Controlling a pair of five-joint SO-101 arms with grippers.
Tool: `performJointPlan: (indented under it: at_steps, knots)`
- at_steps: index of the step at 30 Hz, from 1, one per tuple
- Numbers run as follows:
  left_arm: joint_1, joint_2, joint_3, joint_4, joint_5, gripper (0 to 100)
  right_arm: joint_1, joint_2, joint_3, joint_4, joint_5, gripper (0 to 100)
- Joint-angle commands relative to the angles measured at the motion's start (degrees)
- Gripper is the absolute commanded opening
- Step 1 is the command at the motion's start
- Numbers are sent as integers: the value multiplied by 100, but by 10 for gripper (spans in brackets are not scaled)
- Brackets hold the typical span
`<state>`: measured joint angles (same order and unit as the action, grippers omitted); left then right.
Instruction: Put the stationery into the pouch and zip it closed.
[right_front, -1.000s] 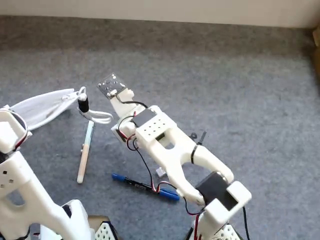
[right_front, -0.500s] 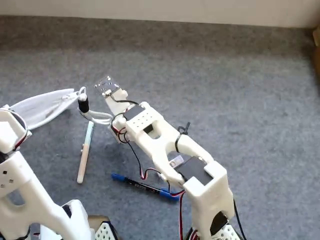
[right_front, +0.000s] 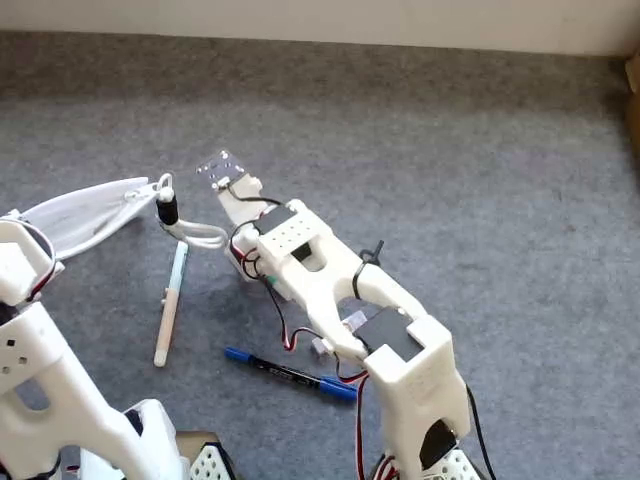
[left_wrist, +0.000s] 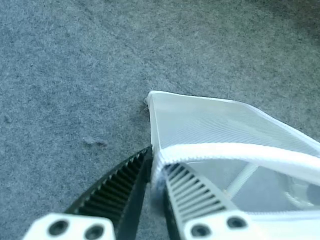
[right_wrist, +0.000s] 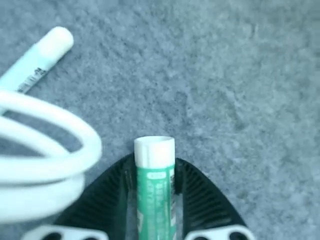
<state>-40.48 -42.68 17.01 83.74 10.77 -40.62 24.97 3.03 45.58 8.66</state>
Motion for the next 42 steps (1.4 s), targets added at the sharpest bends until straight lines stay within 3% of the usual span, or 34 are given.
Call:
performJointPlan:
  at_steps: [1,11,25,42]
  knots:
    - [-4,-57,-57,-141,62,7,31,-84,-259,-84,167,7]
    - [40,-57,-57,-114,62,7,171,-101,-295,532,18,7]
    - [848,-57,-57,-105,62,7,207,-866,31,769,18,7]
    - [1771,-57,-48,-18,62,7,1033,-1534,277,910,18,7]
